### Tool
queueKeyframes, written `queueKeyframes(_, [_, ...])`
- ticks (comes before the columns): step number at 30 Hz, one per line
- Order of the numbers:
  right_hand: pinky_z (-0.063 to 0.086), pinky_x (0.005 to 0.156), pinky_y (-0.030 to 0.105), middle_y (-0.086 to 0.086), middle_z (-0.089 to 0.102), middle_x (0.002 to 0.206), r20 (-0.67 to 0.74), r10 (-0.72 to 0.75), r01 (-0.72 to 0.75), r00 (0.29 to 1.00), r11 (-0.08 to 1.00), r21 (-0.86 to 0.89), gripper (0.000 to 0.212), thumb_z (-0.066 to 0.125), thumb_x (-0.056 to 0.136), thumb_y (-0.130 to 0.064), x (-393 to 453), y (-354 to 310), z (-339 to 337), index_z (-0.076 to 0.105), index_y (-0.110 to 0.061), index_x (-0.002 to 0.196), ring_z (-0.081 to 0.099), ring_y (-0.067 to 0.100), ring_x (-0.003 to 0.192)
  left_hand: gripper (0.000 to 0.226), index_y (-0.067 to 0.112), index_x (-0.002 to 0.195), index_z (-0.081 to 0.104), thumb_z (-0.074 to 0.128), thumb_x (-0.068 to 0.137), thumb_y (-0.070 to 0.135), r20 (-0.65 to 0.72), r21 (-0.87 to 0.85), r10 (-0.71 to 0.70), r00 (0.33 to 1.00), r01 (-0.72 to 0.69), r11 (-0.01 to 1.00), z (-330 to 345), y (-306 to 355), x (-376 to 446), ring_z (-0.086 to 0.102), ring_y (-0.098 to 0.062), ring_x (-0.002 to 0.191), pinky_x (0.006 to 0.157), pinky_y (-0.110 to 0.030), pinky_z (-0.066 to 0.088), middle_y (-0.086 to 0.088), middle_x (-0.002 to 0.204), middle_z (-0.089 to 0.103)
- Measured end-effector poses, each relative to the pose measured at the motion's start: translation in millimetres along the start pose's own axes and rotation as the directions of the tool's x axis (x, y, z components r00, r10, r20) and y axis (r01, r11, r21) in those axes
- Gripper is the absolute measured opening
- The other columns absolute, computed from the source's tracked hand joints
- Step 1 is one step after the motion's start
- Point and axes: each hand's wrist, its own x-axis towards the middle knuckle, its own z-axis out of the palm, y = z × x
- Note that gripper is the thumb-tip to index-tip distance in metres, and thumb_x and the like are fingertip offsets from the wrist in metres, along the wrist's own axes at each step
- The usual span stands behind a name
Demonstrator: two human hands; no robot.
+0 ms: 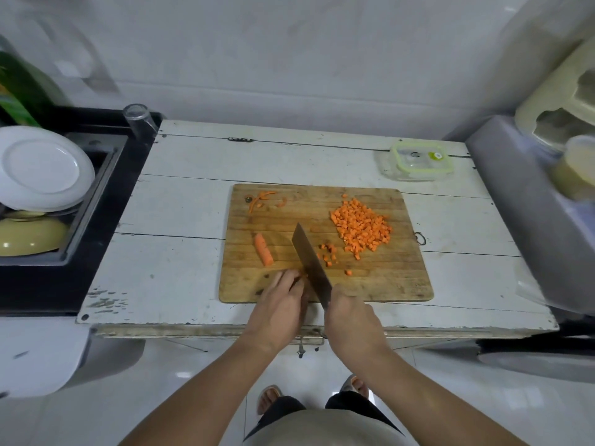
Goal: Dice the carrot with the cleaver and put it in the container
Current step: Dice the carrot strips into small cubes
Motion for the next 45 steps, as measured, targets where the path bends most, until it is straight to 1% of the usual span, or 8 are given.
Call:
queueKeyframes(8, [0.048, 0.064, 0.037, 0.014, 0.065, 0.088, -0.030, 0.003, 0.004, 1.000, 0.972, 0.236, 0.012, 0.044, 0.103, -0.023, 34, 5, -15, 0.051, -0.013, 0.100, 0.064, 0.035, 0.082, 0.036, 0.012, 0.133, 0.064, 0.058, 0.098, 0.015, 0.126, -0.107, -0.128, 0.984, 0.142, 0.984, -8, 3, 5, 0.042, -0.017, 0.123, 0.108, -0.035, 0.043, 0.002, 0.131, 0.049])
queueKeyframes(15, [0.050, 0.059, 0.031, 0.006, 0.063, 0.085, -0.015, -0.036, 0.038, 0.999, 0.960, 0.278, 0.021, 0.045, 0.103, -0.026, 24, 22, -17, 0.059, -0.012, 0.108, 0.064, 0.024, 0.070, 0.040, 0.015, 0.145, 0.056, 0.049, 0.105, 0.014, 0.169, -0.265, -0.354, 0.920, 0.389, 0.882, -24, -1, 9, 0.039, -0.004, 0.124, 0.112, -0.014, 0.023, 0.008, 0.139, 0.044])
queueKeyframes(23, [0.046, 0.066, 0.032, 0.012, 0.068, 0.098, -0.010, -0.051, 0.052, 0.999, 0.978, 0.202, 0.022, 0.044, 0.103, -0.023, 33, 3, -2, 0.058, -0.010, 0.114, 0.065, 0.030, 0.087, 0.038, 0.013, 0.142, 0.059, 0.049, 0.105, 0.011, 0.218, -0.295, -0.438, 0.872, 0.487, 0.822, -30, -2, 6, 0.048, -0.010, 0.129, 0.118, -0.025, 0.033, 0.008, 0.140, 0.046])
queueKeyframes(30, [0.058, 0.073, 0.040, 0.013, 0.066, 0.097, -0.016, 0.050, -0.047, 0.999, 0.990, 0.130, 0.020, 0.044, 0.098, -0.014, 90, 60, -43, 0.058, -0.013, 0.113, 0.065, 0.032, 0.084, 0.039, 0.014, 0.143, 0.058, 0.048, 0.106, 0.010, 0.239, -0.305, -0.462, 0.854, 0.518, 0.799, -37, 7, 10, 0.044, -0.008, 0.132, 0.112, -0.015, 0.030, 0.007, 0.149, 0.045])
queueKeyframes(36, [0.057, 0.055, 0.039, 0.003, 0.065, 0.078, 0.013, -0.126, 0.121, 0.992, 0.970, 0.210, 0.015, 0.045, 0.099, -0.024, 97, 87, -66, 0.057, -0.022, 0.108, 0.066, 0.022, 0.064, 0.036, 0.021, 0.136, 0.063, 0.047, 0.106, 0.009, 0.166, -0.394, -0.485, 0.859, 0.508, 0.766, -41, 30, 32, 0.045, -0.007, 0.134, 0.105, -0.017, 0.038, 0.018, 0.143, 0.033])
queueKeyframes(39, [0.043, 0.047, 0.032, -0.002, 0.058, 0.074, -0.122, -0.367, 0.355, 0.922, 0.929, -0.108, 0.007, 0.054, 0.094, -0.023, 93, 111, -85, 0.059, -0.025, 0.099, 0.061, 0.022, 0.061, 0.037, 0.034, 0.112, 0.069, 0.052, 0.103, 0.003, -0.033, -0.508, -0.527, 0.849, 0.440, 0.741, -41, 42, 41, 0.026, -0.013, 0.153, 0.116, -0.031, 0.038, 0.018, 0.138, 0.050])
queueKeyframes(42, [0.030, 0.037, 0.030, 0.004, 0.053, 0.079, -0.088, -0.623, 0.501, 0.777, 0.698, -0.512, 0.026, 0.077, 0.067, -0.007, 94, 142, -91, 0.060, -0.015, 0.086, 0.046, 0.026, 0.039, 0.049, 0.041, 0.090, 0.062, 0.055, 0.096, -0.007, -0.311, -0.544, -0.548, 0.776, 0.327, 0.773, -48, 58, 51, 0.061, -0.024, 0.118, 0.096, -0.038, 0.054, 0.017, 0.105, 0.062])
queueKeyframes(45, [0.035, 0.038, 0.033, 0.010, 0.050, 0.090, -0.031, -0.708, 0.550, 0.705, 0.574, -0.607, 0.036, 0.070, 0.061, 0.004, 97, 170, -84, 0.053, -0.012, 0.089, 0.046, 0.026, 0.041, 0.038, 0.031, 0.094, 0.066, 0.056, 0.090, -0.006, -0.315, -0.342, -0.302, 0.900, 0.189, 0.920, -44, 80, 68, 0.058, -0.003, 0.100, 0.098, -0.039, 0.049, 0.022, 0.101, 0.058])
